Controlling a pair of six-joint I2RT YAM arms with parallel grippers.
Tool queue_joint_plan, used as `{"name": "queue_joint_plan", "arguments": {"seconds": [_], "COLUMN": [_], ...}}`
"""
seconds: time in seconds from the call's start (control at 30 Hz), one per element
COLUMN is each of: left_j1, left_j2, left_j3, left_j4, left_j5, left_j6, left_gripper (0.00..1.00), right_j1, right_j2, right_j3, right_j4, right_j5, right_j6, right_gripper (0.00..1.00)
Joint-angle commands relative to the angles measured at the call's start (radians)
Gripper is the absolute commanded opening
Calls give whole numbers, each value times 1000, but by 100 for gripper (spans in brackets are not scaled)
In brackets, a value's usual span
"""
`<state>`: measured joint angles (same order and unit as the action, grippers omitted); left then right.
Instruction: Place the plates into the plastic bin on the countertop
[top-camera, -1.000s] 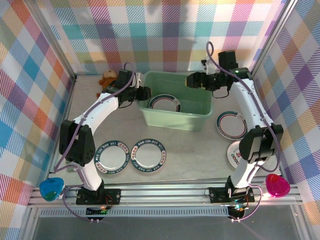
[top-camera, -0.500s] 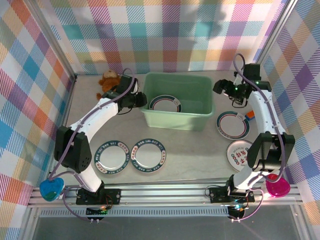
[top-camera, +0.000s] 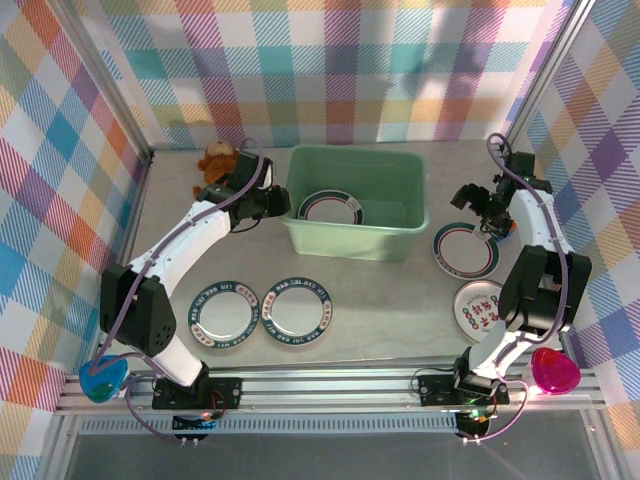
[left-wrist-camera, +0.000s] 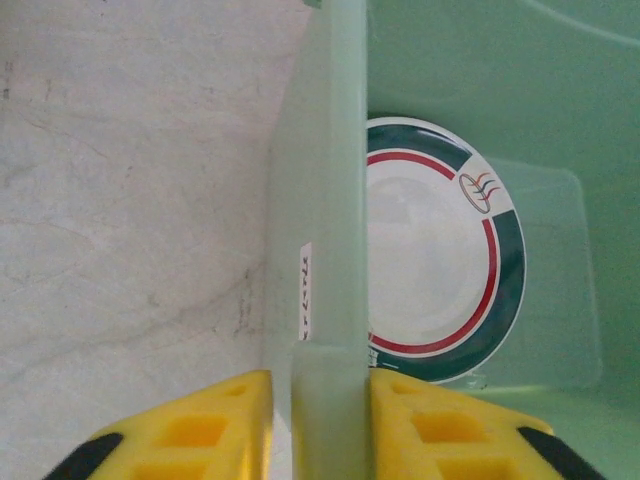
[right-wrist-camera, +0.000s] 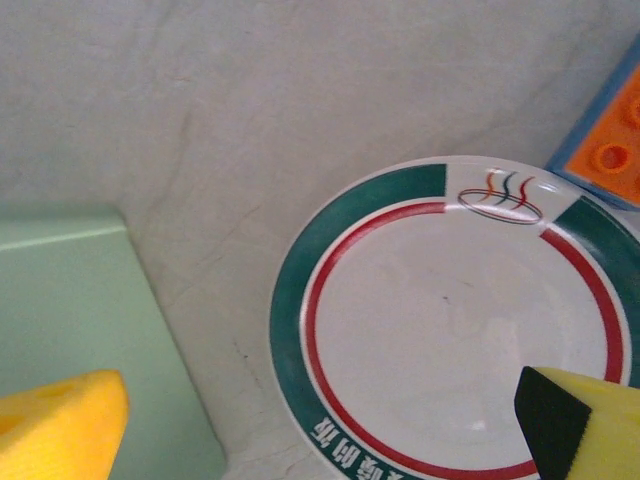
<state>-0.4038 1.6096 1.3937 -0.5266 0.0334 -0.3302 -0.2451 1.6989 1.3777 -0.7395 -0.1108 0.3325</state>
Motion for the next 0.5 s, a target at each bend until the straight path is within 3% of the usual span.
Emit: {"name": "queue_joint_plan", "arguments": {"seconds": [0.0,0.17,0.47], "left_j1": [5,5,6], "left_j2": [-39,-28,21], "left_j3": [18,75,182], "left_j4": [-30,3,11], "left_j5": [10,65,110], "left_j6": [13,56,129], "left_gripper": [41,59,64], "right_j1": [-31,-60,-104], "right_j2": [17,55,87], "right_j3": [-12,-18,-74], "right_j4": [8,-23,3], "right_j5": [38,86,107], "right_j6": [-15,-55,-94], "right_gripper": [99,100,99]}}
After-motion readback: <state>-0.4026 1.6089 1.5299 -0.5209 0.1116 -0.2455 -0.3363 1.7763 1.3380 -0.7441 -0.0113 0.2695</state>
